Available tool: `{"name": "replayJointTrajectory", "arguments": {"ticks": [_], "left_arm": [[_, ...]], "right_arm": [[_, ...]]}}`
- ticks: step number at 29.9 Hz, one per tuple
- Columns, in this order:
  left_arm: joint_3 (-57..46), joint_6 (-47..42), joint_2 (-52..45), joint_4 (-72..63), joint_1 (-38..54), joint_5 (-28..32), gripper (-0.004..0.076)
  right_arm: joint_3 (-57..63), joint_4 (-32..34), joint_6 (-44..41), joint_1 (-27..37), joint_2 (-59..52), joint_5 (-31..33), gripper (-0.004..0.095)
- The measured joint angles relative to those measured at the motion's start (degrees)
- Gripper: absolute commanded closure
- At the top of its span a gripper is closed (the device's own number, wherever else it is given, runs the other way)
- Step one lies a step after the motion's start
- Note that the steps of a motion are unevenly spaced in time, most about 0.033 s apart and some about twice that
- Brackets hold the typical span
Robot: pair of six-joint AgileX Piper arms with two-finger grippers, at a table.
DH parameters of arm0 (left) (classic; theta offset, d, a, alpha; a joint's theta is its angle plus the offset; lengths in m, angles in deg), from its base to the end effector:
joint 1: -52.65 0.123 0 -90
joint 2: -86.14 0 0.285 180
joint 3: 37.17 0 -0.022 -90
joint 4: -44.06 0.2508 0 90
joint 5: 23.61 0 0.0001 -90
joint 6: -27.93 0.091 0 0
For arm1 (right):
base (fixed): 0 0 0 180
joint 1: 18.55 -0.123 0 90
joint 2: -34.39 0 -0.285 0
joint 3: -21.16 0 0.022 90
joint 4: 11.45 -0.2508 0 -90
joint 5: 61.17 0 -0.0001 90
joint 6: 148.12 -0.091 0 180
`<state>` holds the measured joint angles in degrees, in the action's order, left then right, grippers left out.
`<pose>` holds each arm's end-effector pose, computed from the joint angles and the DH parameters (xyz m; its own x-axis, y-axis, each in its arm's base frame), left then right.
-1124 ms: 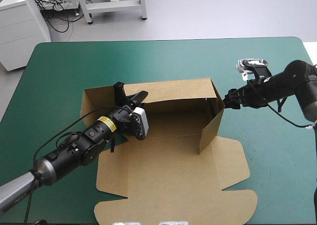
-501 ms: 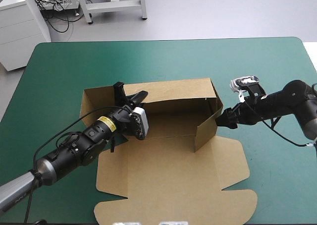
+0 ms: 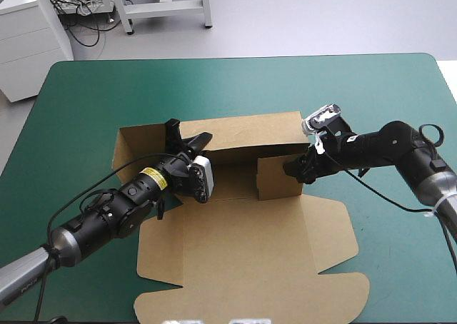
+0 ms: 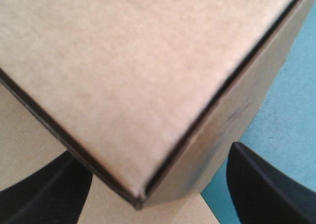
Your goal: Fold the box
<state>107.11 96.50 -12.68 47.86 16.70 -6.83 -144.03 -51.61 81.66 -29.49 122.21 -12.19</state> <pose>0.2252 -0.1655 0.2946 0.5298 0.7918 -0.3040 0.3199 0.1454 0.9362 0.2718 0.0977 0.3101 -0.5831 -0.4287 -0.6901 -0.6998 0.6966 0.1586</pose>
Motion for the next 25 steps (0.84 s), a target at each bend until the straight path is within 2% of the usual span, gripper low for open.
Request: {"name": "replayJointTrajectory", "arguments": {"ticks": [10,12,14,18,21,25], "left_arm": [[0.33,0.23,-0.3,0.14,0.0,-2.9,0.0756],[0.39,0.28,-0.34,0.19,0.0,-3.25,0.0756],[0.56,0.3,-0.36,0.19,0.0,-3.87,0.0756],[0.74,0.42,-0.41,0.19,0.0,-4.88,0.0756],[0.8,0.42,-0.48,0.19,0.0,-5.14,0.0756],[0.8,0.42,-0.53,0.19,-0.01,-5.02,0.0756]], "right_arm": [[0.0,3.37,-1.95,-0.79,0.0,-1.26,0.0221],[0.0,3.37,-1.99,-0.79,0.0,-1.68,0.025],[0.0,3.37,-1.99,-0.79,0.0,-2.09,0.0337],[0.0,3.24,-1.94,-0.8,0.0,-2.7,0.0692],[0.0,3.43,-1.94,-0.8,0.0,-3.69,0.0913],[-0.06,3.74,-1.84,-0.8,0.0,-4.08,0.0924]]}}
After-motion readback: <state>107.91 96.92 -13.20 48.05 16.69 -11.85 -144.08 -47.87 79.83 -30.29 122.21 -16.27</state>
